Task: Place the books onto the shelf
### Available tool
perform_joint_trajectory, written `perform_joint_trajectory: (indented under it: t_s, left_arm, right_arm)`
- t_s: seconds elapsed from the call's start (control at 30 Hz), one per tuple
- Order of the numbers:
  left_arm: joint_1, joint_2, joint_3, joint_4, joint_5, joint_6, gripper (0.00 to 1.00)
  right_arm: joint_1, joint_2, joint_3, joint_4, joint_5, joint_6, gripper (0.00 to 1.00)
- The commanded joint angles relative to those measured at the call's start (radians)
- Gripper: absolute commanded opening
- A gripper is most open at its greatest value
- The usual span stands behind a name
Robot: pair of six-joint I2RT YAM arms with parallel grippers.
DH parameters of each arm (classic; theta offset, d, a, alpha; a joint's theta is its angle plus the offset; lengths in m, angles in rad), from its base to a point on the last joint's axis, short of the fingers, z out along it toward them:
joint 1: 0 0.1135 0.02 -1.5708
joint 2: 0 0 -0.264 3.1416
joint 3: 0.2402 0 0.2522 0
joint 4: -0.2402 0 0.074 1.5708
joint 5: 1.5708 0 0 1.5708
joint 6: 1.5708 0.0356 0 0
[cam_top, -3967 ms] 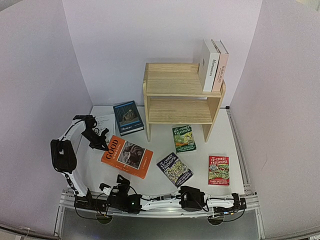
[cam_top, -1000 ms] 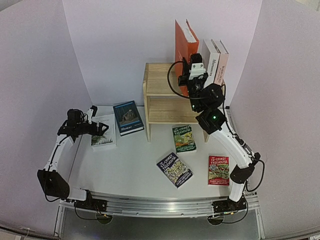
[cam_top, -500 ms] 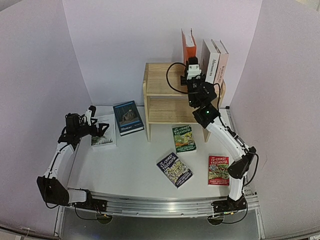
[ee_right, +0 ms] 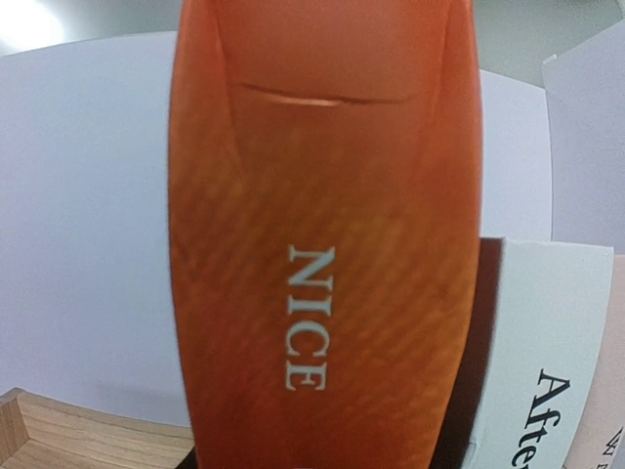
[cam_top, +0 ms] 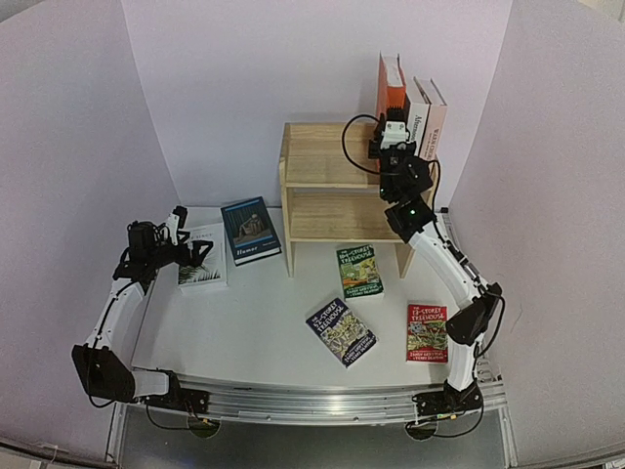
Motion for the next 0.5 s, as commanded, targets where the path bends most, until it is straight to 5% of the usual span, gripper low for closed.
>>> perform_joint_trajectory:
  t_s: [0.0, 0.13, 0.47]
  left_arm:
    - [-0.003, -0.014, 0.018, 0.014, 0.017, 0.023, 1.00]
    - [-0.003, -0.009, 0.023, 0.003, 0.030, 0.023, 1.00]
    - [-0.004, -0.002, 0.026, -0.008, 0.053, 0.016, 1.00]
  right_arm:
    - [-0.011, 0.000, -0.007, 0.054, -0.008, 0.014, 0.43]
    - [-0.011, -0.005, -0.012, 0.056, -0.010, 0.016, 0.53]
    - [-0.003, -0.076, -0.127, 0.147, -0.016, 0.045, 0.53]
